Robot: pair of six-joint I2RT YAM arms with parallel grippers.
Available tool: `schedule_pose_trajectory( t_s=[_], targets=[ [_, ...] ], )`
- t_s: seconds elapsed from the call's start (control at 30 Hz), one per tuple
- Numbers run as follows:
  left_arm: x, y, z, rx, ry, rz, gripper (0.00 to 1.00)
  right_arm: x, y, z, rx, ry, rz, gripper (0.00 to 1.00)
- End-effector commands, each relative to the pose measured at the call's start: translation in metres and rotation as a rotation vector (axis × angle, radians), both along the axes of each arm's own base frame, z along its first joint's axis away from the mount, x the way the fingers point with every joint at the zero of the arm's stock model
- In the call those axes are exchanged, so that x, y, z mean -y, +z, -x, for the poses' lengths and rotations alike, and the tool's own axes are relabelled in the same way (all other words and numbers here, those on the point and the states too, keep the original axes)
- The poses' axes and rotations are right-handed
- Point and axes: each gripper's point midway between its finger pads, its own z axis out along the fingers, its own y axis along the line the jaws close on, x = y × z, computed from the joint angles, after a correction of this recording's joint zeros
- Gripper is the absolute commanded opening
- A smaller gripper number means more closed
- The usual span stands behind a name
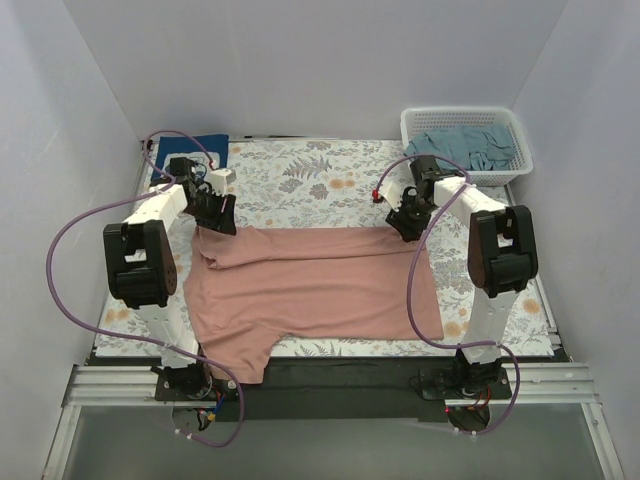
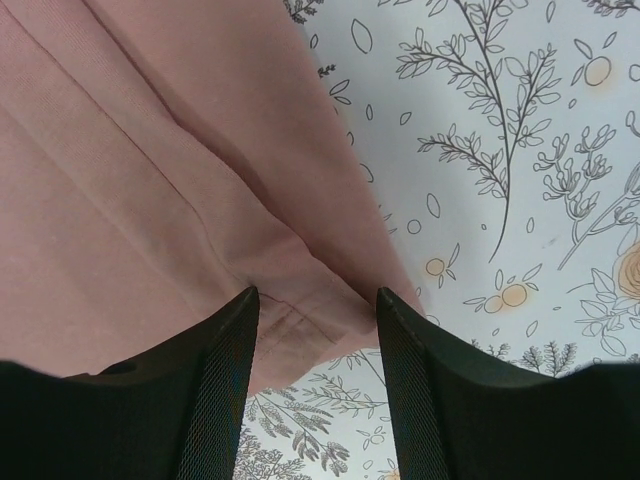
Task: Fold and stack the t-shirts
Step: Fold the tshirt
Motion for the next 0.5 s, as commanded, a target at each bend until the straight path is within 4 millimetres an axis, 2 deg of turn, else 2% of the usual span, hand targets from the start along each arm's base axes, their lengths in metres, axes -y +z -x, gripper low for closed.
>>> schedule_pose_trajectory(
  t_s=[0.0, 0.13, 0.27, 0.33, 0.37, 0.47],
  targets=[
    [0.014, 0.010, 0.000, 0.018, -0.032, 0.032, 0.48, -0.003, 0.006, -0.008, 0.008, 0.025, -0.009, 0.57],
    [0.022, 0.003, 0.004, 0.005, -0.056, 0.023, 0.49, -0.003, 0.003, -0.008, -0.003, 0.028, -0.009, 0.57],
    [0.026, -0.001, 0.001, 0.006, -0.058, 0.017, 0.49, -0.005, 0.011, -0.008, 0.012, 0.034, -0.020, 0.45],
    [0.025, -0.004, -0.002, 0.003, -0.048, 0.010, 0.49, -0.005, 0.015, -0.008, 0.015, 0.034, -0.020, 0.43],
    [0.037, -0.005, -0.002, 0.004, -0.075, 0.005, 0.49, -0.005, 0.017, -0.007, 0.019, 0.038, -0.020, 0.41],
    [0.043, -0.010, -0.006, 0.004, -0.084, -0.012, 0.49, -0.004, 0.020, -0.005, 0.017, 0.040, -0.021, 0.34]
  ],
)
